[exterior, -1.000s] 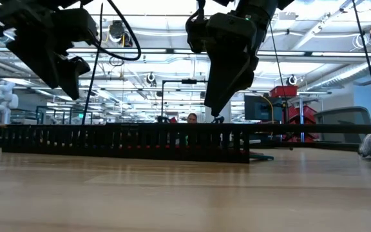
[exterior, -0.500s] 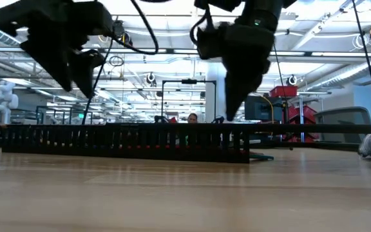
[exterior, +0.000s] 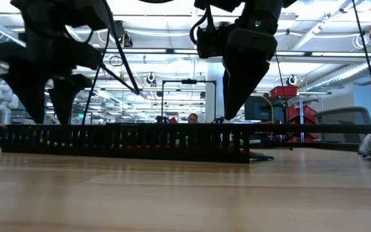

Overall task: Ziptie cables
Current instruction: Close the black cable duct

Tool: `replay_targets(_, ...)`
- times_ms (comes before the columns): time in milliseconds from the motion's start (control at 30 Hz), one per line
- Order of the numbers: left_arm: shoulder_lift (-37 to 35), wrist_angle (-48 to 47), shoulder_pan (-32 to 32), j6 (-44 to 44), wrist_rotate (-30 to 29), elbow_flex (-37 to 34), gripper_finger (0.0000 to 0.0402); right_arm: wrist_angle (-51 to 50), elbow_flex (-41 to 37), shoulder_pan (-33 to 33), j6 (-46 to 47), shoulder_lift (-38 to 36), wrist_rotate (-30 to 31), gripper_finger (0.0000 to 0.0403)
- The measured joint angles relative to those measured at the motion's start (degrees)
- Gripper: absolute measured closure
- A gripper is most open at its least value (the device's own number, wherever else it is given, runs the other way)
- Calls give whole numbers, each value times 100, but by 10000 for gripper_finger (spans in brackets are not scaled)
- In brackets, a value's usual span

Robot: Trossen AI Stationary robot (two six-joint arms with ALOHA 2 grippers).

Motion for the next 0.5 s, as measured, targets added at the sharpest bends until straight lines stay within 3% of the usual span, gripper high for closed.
replay_targets(333,116,113,219,53,-514,2,140,21,0,2,-118,0,-2,69)
replay_targets(500,150,46,193,27,-1040,45,140,19,0,2,-125,0,-4,69)
